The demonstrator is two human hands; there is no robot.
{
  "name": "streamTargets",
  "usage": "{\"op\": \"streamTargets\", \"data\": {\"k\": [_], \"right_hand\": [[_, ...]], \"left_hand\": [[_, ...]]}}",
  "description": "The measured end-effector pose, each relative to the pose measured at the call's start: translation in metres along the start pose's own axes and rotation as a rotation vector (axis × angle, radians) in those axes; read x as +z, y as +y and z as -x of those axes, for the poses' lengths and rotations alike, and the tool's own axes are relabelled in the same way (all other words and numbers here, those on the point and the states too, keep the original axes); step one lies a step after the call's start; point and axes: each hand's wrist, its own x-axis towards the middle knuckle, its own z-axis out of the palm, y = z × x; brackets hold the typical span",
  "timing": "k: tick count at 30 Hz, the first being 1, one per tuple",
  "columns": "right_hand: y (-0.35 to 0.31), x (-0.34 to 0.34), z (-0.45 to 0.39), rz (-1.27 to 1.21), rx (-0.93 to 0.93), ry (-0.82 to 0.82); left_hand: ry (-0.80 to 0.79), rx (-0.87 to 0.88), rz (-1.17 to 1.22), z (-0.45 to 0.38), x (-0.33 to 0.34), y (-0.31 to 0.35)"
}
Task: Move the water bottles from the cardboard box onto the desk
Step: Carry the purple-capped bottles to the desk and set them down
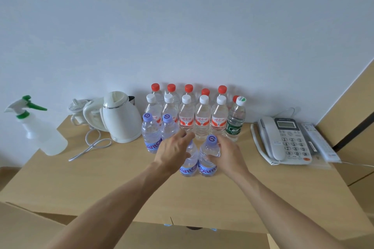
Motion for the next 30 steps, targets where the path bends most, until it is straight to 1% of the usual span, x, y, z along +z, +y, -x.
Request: {"op": "streamTargets", "data": {"k": [6,12,21,23,26,27,28,30], "right_hand": [[0.001,0.0,0.003,-0.026,0.014,-0.003],[-0.001,0.001,0.003,-0.026,0.07,0.003],[-0.002,0.003,-0.018,-0.08,0.07,0.052],[-0.002,0.003,-0.027,-0.066,0.067,0.055],[-0.001,0.002,-0.041,-0.037,0.082,0.06],[-0.001,0.002,-0.045,-0.03,0.08,0.063],[0.0,0.003,-0.048,-0.027,0.079,0.067],[0.0,0.003,-0.053,-0.028,0.082,0.071]], "left_hand": [[-0.023,0.033,-0.014,-0.031,-0.001,-0.007],[-0.025,0.005,-0.06,-0.065,-0.007,-0.01],[-0.042,-0.006,-0.1,-0.074,-0.006,-0.008],[0.005,0.026,-0.164,-0.07,-0.005,-0.01],[0.212,0.161,-0.37,-0.06,-0.007,-0.016],[0.273,0.191,-0.38,-0.059,-0.009,-0.017],[0.302,0.209,-0.369,-0.058,-0.011,-0.019],[0.293,0.211,-0.331,-0.059,-0.013,-0.021]]}}
